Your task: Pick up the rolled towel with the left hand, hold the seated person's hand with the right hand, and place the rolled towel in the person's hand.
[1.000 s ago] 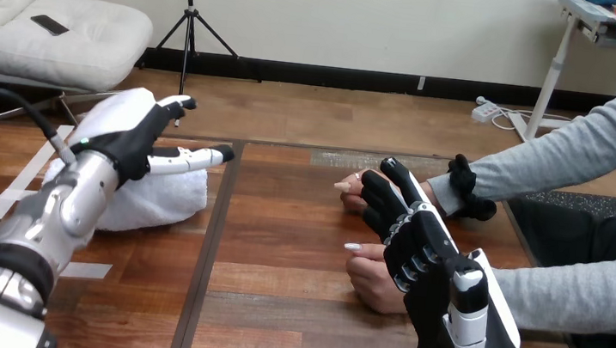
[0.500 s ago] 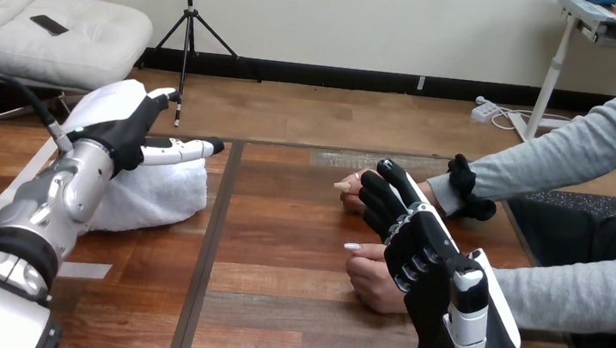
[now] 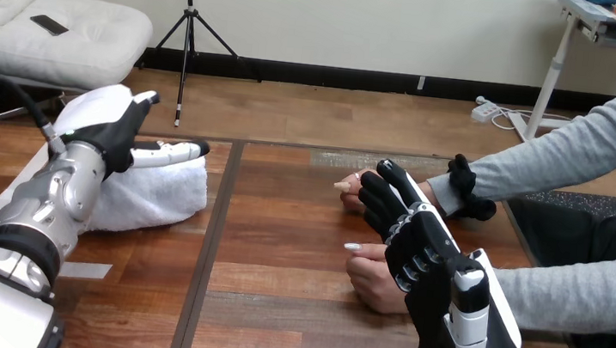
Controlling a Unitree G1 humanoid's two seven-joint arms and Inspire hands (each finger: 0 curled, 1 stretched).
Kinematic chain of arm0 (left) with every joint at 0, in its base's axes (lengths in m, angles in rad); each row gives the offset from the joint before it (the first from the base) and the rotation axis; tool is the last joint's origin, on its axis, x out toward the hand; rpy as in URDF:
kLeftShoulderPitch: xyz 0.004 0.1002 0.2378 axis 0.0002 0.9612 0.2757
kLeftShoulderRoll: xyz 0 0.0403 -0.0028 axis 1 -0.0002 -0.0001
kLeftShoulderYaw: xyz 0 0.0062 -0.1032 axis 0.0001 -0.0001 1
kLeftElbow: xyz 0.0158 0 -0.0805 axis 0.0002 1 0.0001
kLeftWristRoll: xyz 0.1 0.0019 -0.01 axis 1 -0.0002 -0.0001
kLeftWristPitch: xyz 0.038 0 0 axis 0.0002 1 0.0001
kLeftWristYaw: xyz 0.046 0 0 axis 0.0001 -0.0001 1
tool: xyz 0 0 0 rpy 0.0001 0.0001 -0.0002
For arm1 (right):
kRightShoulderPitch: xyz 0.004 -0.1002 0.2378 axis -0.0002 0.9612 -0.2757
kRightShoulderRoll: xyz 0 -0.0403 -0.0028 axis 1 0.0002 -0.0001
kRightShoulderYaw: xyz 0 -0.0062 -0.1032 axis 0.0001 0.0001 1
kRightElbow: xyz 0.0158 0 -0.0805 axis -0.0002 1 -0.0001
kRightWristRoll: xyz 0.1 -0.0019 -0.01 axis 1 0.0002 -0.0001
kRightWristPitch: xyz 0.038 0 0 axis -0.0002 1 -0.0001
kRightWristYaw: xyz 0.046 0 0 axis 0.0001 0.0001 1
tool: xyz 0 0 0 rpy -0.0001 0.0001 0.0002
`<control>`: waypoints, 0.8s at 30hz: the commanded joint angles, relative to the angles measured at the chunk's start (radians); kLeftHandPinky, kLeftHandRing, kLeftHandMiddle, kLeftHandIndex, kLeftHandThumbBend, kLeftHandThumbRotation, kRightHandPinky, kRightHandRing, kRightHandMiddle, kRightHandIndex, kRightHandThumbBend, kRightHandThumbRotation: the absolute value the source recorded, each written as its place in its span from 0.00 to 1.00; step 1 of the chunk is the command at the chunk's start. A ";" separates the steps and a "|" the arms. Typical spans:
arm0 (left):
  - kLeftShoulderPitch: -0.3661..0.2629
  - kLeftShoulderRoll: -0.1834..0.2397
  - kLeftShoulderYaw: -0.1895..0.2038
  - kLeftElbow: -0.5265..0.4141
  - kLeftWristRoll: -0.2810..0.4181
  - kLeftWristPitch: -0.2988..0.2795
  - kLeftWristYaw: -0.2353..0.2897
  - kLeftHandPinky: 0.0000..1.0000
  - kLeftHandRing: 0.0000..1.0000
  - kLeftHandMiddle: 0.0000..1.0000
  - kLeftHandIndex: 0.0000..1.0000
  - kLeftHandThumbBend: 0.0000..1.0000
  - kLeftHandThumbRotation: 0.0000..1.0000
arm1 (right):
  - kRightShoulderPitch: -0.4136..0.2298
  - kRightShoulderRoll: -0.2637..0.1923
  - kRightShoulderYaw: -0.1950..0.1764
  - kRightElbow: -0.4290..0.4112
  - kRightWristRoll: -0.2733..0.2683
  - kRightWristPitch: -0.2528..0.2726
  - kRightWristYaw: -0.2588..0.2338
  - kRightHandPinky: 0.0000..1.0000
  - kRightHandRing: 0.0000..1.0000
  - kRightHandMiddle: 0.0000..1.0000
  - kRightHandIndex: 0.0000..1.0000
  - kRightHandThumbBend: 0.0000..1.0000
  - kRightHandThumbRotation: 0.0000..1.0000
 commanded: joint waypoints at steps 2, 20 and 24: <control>-0.071 0.000 -0.037 0.002 0.031 0.019 0.031 0.87 0.94 0.95 0.94 0.68 0.77 | -0.040 0.011 -0.013 -0.037 0.011 -0.021 -0.006 1.00 0.95 0.93 0.94 0.93 1.00; -0.081 0.010 -0.140 0.016 0.137 0.111 0.017 0.96 0.96 0.97 0.97 0.80 0.83 | -0.033 0.012 -0.011 -0.046 0.019 -0.024 -0.006 1.00 0.94 0.92 0.93 0.94 1.00; -0.081 0.013 -0.141 0.016 0.136 0.115 0.011 0.96 0.96 0.97 0.97 0.83 0.82 | -0.031 0.009 -0.009 -0.050 0.022 -0.023 -0.002 1.00 0.95 0.92 0.93 0.95 1.00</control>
